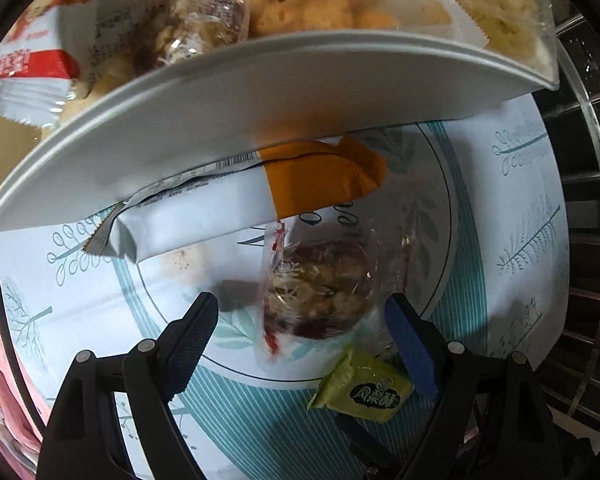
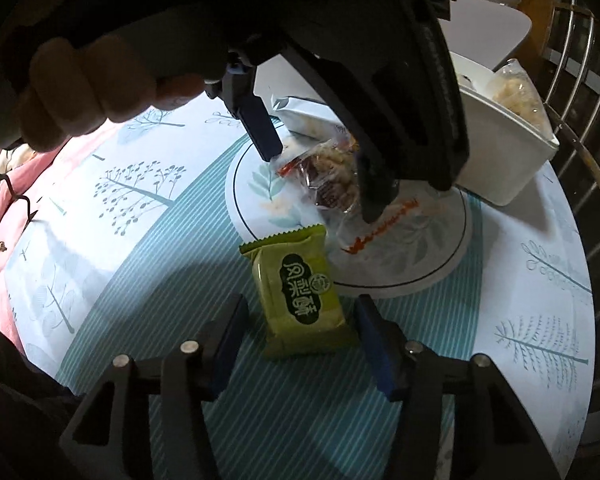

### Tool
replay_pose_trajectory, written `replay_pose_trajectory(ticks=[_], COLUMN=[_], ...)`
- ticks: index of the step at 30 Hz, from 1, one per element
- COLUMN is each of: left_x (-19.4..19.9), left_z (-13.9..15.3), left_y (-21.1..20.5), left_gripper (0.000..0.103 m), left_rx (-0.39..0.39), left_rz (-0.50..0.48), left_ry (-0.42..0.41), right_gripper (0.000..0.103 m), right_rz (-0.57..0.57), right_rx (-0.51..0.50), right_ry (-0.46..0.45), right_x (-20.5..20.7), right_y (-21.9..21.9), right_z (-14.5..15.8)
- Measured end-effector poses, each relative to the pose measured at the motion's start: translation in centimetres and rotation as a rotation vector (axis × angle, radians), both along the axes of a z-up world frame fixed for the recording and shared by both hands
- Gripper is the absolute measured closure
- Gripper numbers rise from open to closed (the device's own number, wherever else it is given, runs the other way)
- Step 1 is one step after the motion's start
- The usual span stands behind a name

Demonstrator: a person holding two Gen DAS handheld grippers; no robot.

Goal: Organize snacks
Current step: 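Grasp a clear nut bag with left gripper while right grasps the yellow-green packet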

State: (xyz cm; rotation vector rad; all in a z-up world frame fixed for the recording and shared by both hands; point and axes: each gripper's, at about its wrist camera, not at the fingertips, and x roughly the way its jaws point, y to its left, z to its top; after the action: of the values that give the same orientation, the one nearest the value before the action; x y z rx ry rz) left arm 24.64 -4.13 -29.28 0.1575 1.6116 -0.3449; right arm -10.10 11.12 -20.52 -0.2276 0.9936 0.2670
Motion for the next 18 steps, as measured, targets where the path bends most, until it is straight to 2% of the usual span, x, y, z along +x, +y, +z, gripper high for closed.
replay_pose_trajectory(ticks=[3, 4, 6, 8, 18], left_x=[0.0, 0.0, 0.0, 0.1, 0.4], left_z=[-0.5, -0.4, -0.3, -0.2, 0.2], left_y=[-0.6, -0.6, -1.0, -1.4, -0.1], left_gripper=[0.021, 0.025, 0.035, 0.050, 0.057], left_rx=[0.015, 0.022, 0.034, 0.016, 0.033], left_rz=[-0.020, -0.027, -0.046, -0.040, 0.044], left_ry=[0.002, -0.005, -0.018, -0.010, 0.038], right_gripper=[0.052, 0.058, 0.063, 0.064, 0.065], right_rz=[0.010, 0.009, 0.004, -0.003, -0.063], right_rx=[0.004, 0.002, 0.005, 0.018, 0.085], right_ry=[0.002, 0.002, 0.012, 0.026, 0.150], right_x=[0.2, 0.1, 0.8, 0.9, 1.9], right_y=[0.1, 0.1, -0.3, -0.5, -2.1], right_z=[0.0, 0.1, 0.1, 0.2, 1.1])
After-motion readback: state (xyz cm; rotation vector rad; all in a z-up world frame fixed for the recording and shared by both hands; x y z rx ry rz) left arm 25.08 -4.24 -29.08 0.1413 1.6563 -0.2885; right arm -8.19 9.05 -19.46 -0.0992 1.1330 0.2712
